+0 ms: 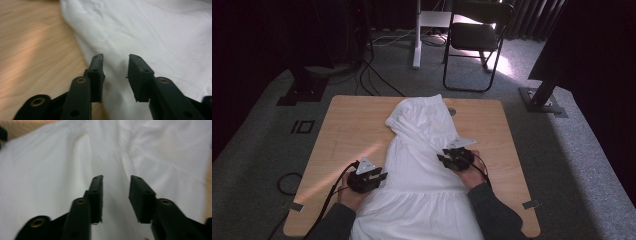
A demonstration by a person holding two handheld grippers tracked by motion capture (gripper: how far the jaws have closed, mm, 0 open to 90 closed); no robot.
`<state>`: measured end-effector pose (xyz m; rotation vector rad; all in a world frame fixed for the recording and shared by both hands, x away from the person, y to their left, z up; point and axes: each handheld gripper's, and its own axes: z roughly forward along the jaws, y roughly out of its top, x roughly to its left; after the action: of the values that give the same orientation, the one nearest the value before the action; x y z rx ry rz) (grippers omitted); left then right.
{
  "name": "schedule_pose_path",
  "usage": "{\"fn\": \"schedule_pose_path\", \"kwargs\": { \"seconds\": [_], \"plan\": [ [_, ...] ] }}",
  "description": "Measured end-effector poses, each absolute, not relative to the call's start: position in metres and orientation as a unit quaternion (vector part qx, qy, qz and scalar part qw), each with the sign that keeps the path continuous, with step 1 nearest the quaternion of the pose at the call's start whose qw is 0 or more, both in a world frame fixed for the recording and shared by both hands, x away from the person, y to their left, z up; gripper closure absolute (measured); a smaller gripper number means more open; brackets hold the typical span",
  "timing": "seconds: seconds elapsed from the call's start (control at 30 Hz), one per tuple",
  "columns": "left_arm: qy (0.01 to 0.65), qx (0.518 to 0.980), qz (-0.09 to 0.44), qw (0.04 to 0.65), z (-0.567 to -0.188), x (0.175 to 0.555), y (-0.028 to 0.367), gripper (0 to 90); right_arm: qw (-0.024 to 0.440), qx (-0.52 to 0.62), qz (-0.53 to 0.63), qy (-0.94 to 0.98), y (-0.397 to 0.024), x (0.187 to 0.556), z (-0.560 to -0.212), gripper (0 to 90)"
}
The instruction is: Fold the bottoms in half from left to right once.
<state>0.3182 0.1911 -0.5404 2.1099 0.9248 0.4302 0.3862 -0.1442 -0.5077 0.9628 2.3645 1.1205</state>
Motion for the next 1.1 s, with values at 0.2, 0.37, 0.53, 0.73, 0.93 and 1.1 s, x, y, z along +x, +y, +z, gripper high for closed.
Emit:
{"fn": "schedule_pose_path", "kwargs": {
  "seconds": [0.2,0.37,0.53,0.73,0.93,1.1],
  "plan": [
    [0.358,0.841,0.169,0.369,-0.551,0.318,0.184,67.1,0.168,0.340,0.380,0.844,-0.093,0.417,-0.520,44.8],
    [0.357,0.840,0.167,0.372,-0.554,0.317,0.184,64.5,0.195,0.360,0.319,0.855,-0.082,0.437,-0.540,39.9],
    [0.360,0.839,0.160,0.376,-0.555,0.318,0.185,63.7,0.209,0.410,0.342,0.819,-0.117,0.449,-0.526,66.2],
    [0.360,0.839,0.159,0.374,-0.555,0.317,0.184,63.7,0.246,0.484,0.335,0.770,-0.176,0.463,-0.510,89.8],
    [0.360,0.840,0.155,0.375,-0.555,0.317,0.183,63.7,0.243,0.513,0.332,0.753,-0.206,0.468,-0.519,89.8],
    [0.348,0.850,0.154,0.364,-0.552,0.311,0.183,70.2,0.210,0.520,0.333,0.758,-0.204,0.471,-0.544,88.9]
  ]
}}
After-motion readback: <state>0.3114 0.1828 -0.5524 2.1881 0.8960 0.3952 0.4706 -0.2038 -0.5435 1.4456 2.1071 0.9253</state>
